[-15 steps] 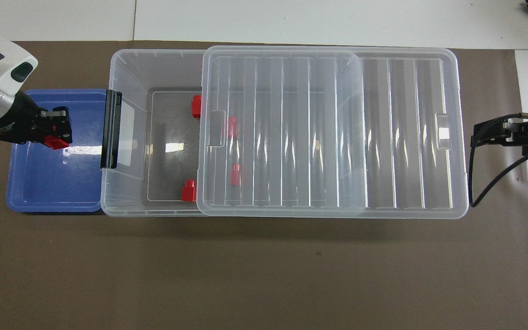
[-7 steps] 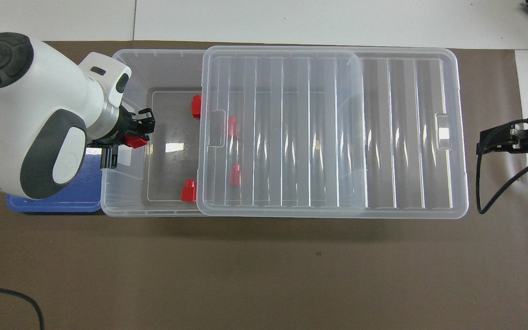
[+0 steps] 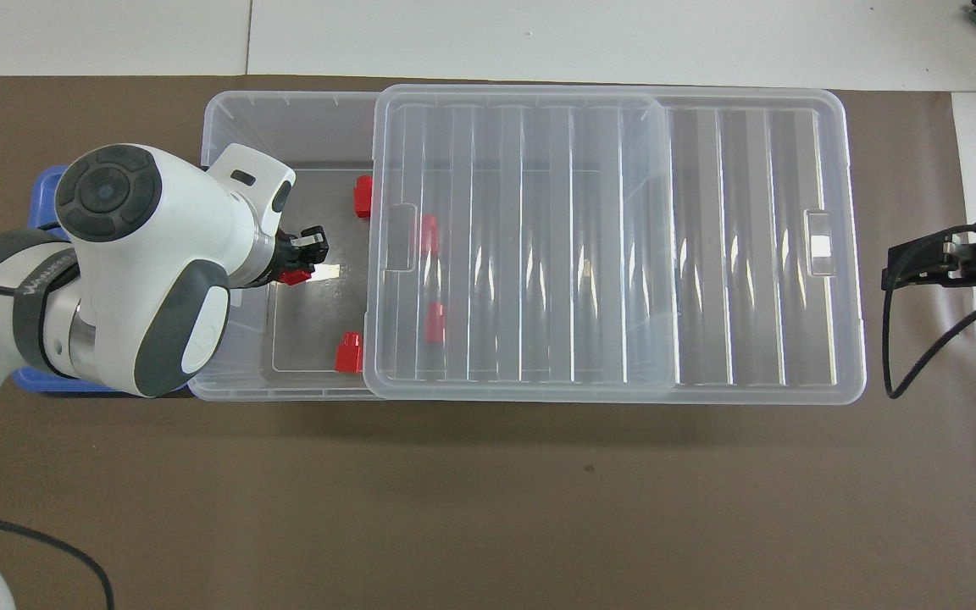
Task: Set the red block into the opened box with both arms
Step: 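Lift the red block with the left gripper and carry it over the box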
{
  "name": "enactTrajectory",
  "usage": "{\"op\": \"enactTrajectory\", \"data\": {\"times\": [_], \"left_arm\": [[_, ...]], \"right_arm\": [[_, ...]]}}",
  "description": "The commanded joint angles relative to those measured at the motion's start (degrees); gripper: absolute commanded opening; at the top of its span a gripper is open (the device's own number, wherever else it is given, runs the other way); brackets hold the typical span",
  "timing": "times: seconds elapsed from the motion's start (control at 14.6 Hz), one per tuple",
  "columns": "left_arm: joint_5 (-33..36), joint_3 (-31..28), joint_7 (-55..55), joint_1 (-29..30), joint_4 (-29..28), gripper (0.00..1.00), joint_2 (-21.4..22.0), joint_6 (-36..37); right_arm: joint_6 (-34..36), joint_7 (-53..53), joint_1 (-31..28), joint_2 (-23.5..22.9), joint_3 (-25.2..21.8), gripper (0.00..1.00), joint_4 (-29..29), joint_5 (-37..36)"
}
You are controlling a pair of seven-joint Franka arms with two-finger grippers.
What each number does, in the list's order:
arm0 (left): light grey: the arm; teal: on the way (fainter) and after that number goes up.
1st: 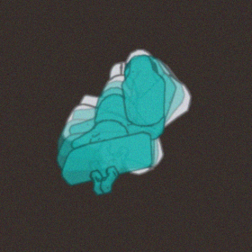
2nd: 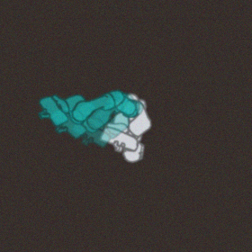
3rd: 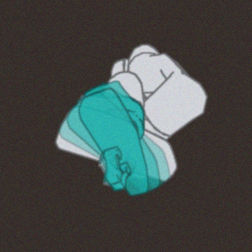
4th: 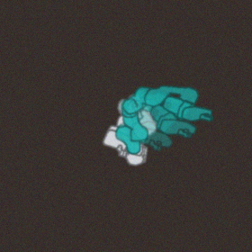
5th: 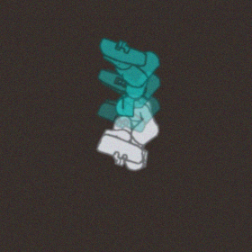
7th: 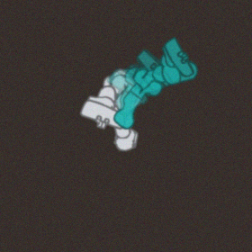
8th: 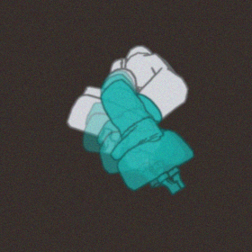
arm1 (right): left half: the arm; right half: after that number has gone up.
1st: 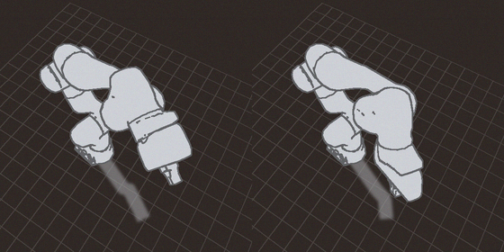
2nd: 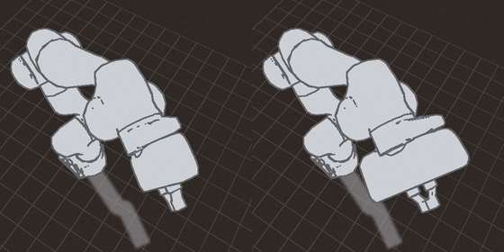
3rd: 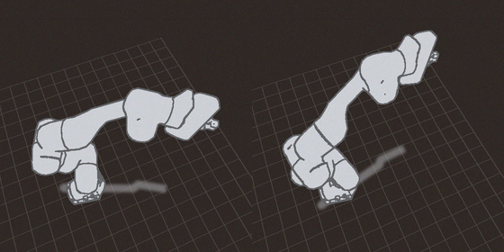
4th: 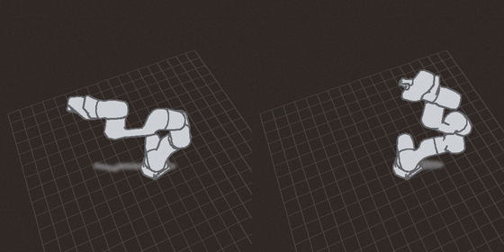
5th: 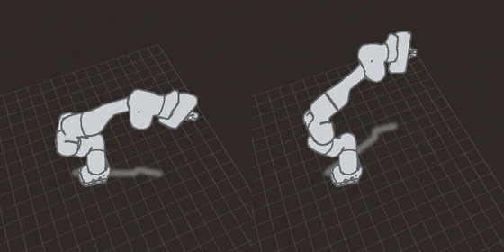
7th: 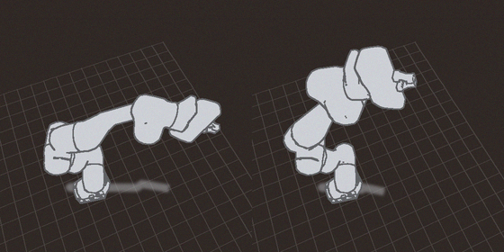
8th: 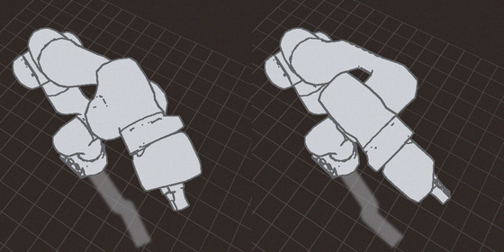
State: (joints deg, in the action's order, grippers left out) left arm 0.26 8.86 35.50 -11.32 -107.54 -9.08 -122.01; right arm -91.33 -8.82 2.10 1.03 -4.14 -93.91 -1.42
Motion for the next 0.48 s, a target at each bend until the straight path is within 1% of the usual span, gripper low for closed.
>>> {"op": "enactTrajectory", "data": {"times": [0.0,0.21,0.41], "left_arm": [[2.03,-0.69,0.44,-0.55,-3.20,0.00,0.30,-3.76],[2.20,-0.69,0.53,-0.55,-3.55,0.00,-1.81,-7.10],[7.38,-0.69,0.53,-0.72,-3.73,0.00,-4.62,-8.85]], "right_arm": [[-1.83,2.22,-0.87,1.34,0.36,1.00,-1.80,1.42],[-2.19,3.63,-0.70,1.34,0.45,1.00,-1.89,1.51],[-2.19,3.72,-0.61,1.34,0.36,1.00,-1.89,1.51]]}}
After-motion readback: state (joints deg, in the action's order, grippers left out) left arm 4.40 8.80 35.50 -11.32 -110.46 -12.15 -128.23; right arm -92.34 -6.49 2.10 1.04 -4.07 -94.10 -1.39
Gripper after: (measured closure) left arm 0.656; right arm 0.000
